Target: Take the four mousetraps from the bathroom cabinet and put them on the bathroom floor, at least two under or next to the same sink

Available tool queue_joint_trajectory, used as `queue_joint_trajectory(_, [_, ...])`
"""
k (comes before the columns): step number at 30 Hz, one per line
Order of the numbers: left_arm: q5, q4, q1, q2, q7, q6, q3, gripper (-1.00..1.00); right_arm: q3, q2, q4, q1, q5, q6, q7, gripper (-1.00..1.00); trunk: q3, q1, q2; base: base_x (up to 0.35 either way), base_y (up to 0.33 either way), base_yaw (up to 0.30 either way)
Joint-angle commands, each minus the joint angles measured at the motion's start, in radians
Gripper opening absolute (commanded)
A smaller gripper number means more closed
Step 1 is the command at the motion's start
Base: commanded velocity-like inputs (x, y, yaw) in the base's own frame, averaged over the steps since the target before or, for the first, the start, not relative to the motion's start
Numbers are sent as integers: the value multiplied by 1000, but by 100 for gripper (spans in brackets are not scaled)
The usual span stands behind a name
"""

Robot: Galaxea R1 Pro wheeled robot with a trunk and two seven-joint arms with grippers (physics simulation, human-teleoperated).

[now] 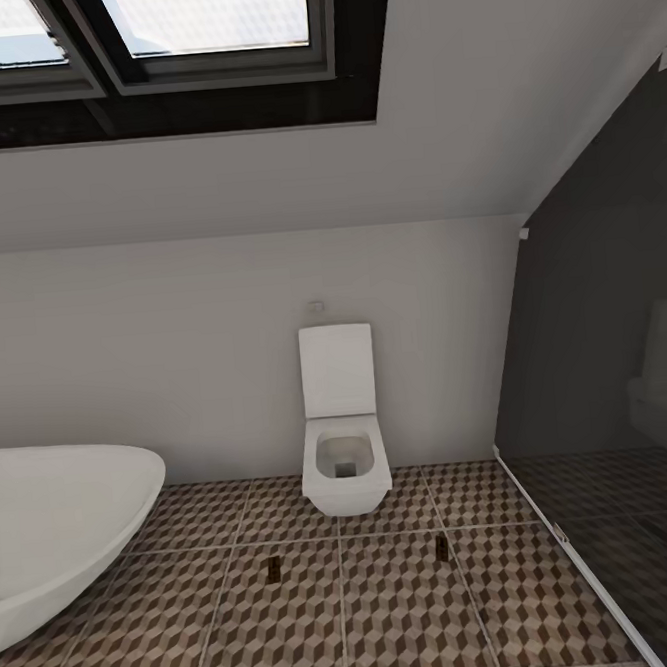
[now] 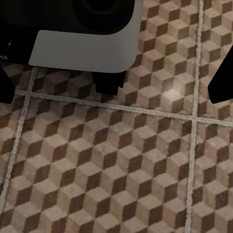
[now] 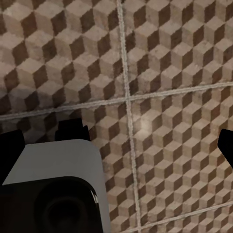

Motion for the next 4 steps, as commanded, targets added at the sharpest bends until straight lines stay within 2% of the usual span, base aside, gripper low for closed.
queue_joint_trajectory(1, [0, 0, -1, 0, 2, 4, 7, 100, 9, 0, 1, -1, -8, 3, -2, 100, -1, 0, -1, 0, 0, 0])
queue_joint_trajectory(4, [0, 0, -1, 0, 2, 4, 7, 100, 8, 0, 1, -1, -8, 3, -2, 100, -1, 0, -1, 0, 0, 0])
